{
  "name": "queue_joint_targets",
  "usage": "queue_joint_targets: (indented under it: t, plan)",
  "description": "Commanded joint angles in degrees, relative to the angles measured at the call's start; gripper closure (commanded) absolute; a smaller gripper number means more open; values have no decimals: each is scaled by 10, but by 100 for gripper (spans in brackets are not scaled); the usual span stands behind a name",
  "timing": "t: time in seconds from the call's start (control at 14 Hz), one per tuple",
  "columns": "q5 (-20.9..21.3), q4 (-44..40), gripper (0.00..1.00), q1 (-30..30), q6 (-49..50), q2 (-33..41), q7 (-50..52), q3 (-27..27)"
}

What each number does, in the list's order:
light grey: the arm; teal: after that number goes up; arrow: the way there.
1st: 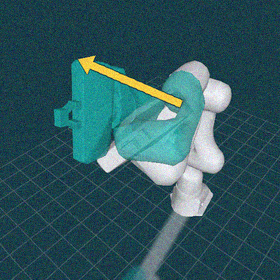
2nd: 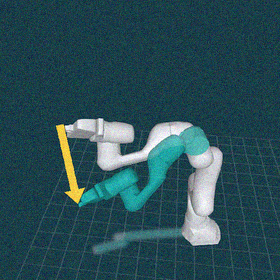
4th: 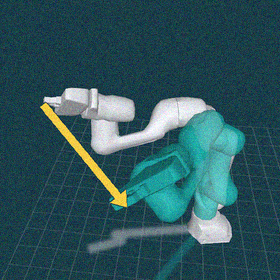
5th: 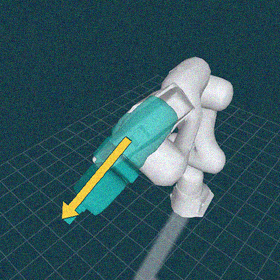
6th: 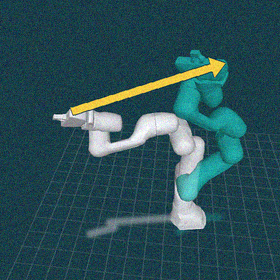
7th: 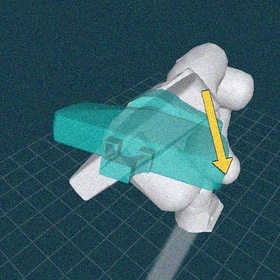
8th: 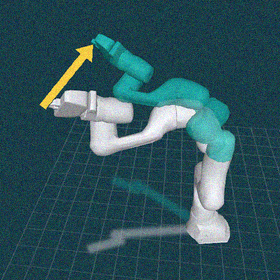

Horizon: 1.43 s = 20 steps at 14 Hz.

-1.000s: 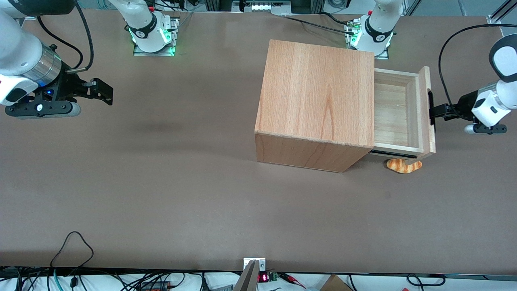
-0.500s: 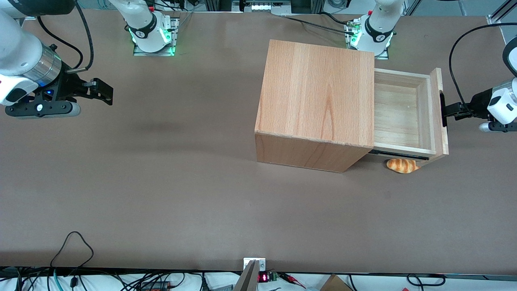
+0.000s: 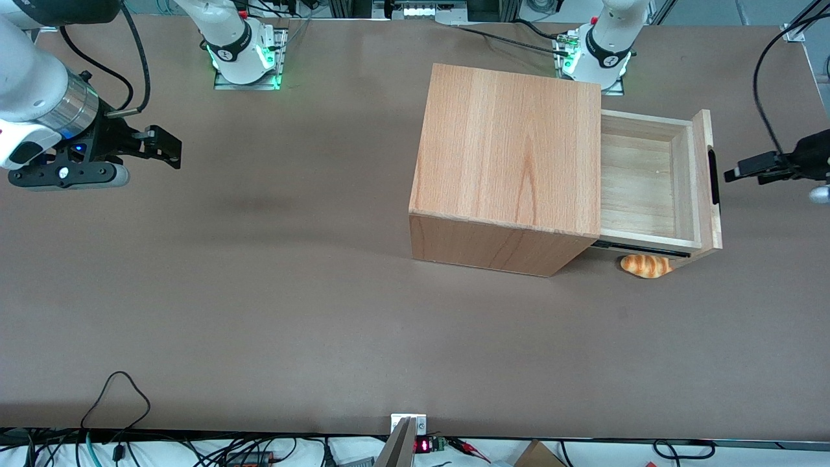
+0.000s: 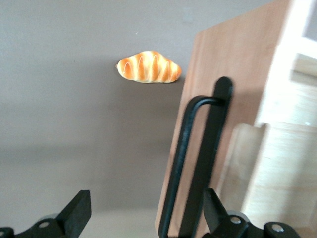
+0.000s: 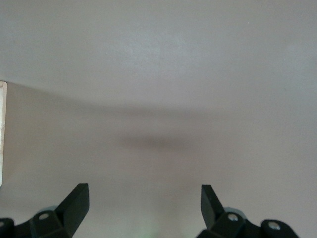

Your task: Open top drawer with left arm

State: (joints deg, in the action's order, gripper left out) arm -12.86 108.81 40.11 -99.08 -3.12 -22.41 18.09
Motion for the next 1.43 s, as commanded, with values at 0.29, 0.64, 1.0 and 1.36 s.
queue_joint_targets:
  t: [0.29, 0.64, 1.0, 1.36]
  plan:
    - [15, -135, 0, 14, 94, 4, -30, 5]
    - [48, -202, 0, -1, 123, 8, -20, 13]
    - [99, -232, 0, -152, 129, 14, 18, -72]
    - [100, -250, 0, -324, 128, 11, 47, -210]
